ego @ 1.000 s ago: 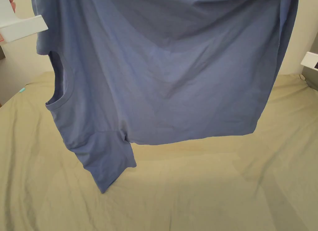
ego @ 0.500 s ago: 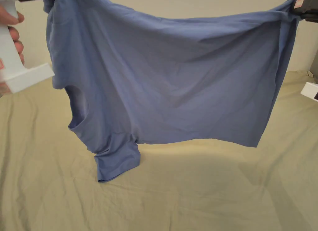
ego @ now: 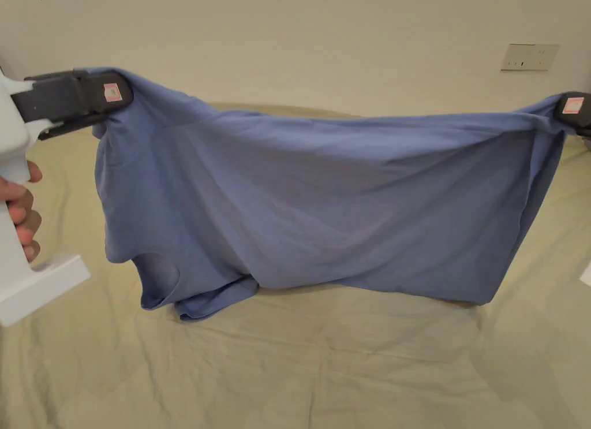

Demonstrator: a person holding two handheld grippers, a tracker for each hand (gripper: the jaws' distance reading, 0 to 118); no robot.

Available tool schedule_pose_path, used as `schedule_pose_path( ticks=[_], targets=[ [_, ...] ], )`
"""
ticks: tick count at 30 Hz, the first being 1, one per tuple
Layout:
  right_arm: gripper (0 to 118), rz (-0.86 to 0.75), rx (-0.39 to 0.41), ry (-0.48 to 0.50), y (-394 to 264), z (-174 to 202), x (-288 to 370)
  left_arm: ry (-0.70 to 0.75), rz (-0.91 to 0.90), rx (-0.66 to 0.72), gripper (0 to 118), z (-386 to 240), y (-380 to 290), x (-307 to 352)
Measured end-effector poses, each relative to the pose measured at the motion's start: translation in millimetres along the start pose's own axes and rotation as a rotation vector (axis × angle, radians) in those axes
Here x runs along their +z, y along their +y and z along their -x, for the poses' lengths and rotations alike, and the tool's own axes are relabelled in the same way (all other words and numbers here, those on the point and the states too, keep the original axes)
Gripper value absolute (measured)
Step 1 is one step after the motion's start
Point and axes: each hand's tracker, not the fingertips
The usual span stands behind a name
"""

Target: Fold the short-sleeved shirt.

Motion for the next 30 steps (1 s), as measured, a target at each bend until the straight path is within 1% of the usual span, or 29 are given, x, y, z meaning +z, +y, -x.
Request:
schedule_pose_path(
  ticks=[4,6,9,11,14,18,21,23,30],
  targets=[
    [2,0.005,-0.019,0.005,-26.8,-2.6,37.4,-0.022,0.009,0.017,0,-13.3,-37.7,34.8],
    [2,0.01,-0.036,0.012,-42.3,-3.3,57.1,-0.047,0.02,0.048,0,-17.8,-56.4,53.4],
    [2,0.031,-0.034,0.005,-66.5,-2.7,86.4,-0.061,0.034,0.045,0,-25.7,-83.6,83.7],
    [2,0.051,-0.052,0.006,-82.5,-9.2,104.3,-0.073,0.047,0.055,0,-30.3,-100.1,102.9],
    [2,0.065,-0.067,0.008,-108.4,-7.8,134.1,-0.077,0.07,0.054,0,-36.3,-121.5,130.4],
    [2,0.094,-0.092,0.007,-138.2,-6.0,170.5,-0.073,0.132,0.045,0,-46.0,-144.3,160.7],
    [2,0.107,-0.092,0.004,-158.2,-4.0,196.2,-0.08,0.16,0.052,0,-52.2,-159.3,182.3],
    [2,0.118,-0.115,0.005,-170.6,-2.8,211.1,-0.078,0.189,0.058,0,-54.9,-168.8,195.1],
    [2,0.147,-0.128,-0.016,-203.0,-0.8,254.8,-0.068,0.286,0.074,0,-59.7,-199.5,233.6]
  ],
)
